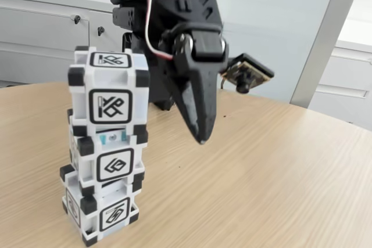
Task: Stack cubes from left to right.
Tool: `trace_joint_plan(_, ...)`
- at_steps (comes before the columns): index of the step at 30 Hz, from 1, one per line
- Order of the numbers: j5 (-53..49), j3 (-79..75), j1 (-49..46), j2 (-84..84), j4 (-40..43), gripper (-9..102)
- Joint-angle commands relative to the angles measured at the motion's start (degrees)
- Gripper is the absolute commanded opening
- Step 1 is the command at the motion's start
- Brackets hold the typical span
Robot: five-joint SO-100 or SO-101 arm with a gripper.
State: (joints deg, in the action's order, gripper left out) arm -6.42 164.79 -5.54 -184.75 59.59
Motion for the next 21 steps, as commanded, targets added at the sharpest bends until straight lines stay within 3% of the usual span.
trace_joint_plan(1, 0.18, -0.09, -0.79, -3.34, -0.35, 0)
trace_joint_plan(12, 6.68, 0.00, -12.13, -3.25, -0.26, 0)
trace_joint_plan(21, 5.36, -0.18, -12.74, -3.34, -0.44, 1)
